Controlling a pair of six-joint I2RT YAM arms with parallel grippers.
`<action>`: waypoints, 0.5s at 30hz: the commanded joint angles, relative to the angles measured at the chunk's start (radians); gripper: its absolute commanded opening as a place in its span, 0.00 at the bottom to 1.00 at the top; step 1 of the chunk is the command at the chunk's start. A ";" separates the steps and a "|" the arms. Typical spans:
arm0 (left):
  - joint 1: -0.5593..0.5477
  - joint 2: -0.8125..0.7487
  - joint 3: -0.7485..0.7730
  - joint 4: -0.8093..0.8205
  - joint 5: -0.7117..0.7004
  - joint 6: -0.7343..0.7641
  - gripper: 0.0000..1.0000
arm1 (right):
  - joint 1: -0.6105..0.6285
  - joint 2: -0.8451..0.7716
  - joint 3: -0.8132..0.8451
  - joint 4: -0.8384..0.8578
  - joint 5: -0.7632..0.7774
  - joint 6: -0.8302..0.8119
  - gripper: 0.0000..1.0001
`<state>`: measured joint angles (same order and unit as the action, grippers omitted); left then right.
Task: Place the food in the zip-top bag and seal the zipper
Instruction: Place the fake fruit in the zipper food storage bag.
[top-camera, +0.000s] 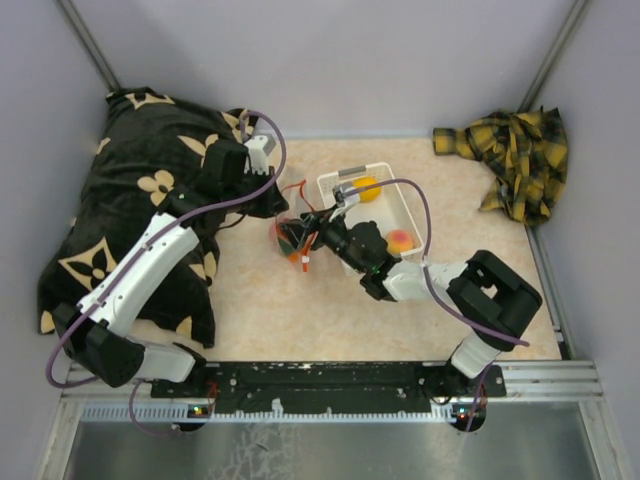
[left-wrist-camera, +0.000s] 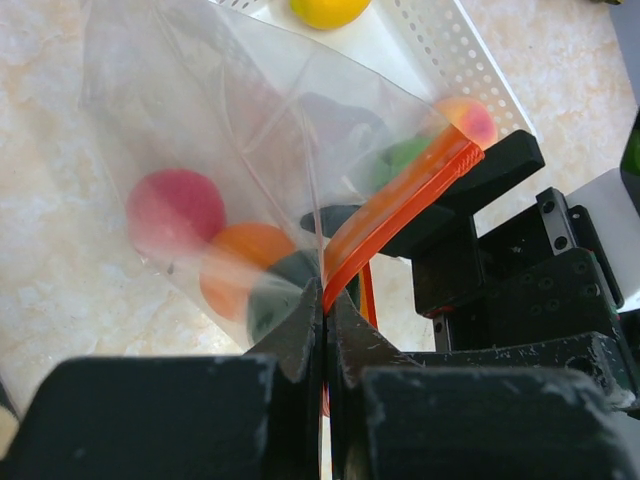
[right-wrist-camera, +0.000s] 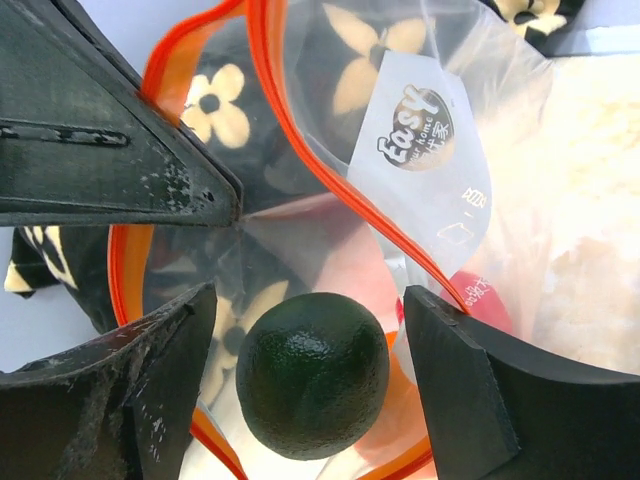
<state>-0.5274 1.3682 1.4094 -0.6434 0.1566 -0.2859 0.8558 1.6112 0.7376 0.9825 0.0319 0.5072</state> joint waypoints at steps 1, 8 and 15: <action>0.003 -0.010 -0.004 0.027 -0.003 0.014 0.00 | 0.009 -0.064 0.064 -0.022 -0.001 -0.049 0.77; 0.007 -0.009 -0.004 0.016 -0.068 0.007 0.00 | 0.009 -0.138 0.115 -0.205 0.010 -0.113 0.80; 0.035 -0.025 -0.006 0.020 -0.094 -0.006 0.00 | 0.007 -0.209 0.210 -0.547 0.171 -0.278 0.85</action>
<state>-0.5121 1.3678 1.4086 -0.6434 0.0845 -0.2878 0.8558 1.4677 0.8642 0.6186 0.0799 0.3592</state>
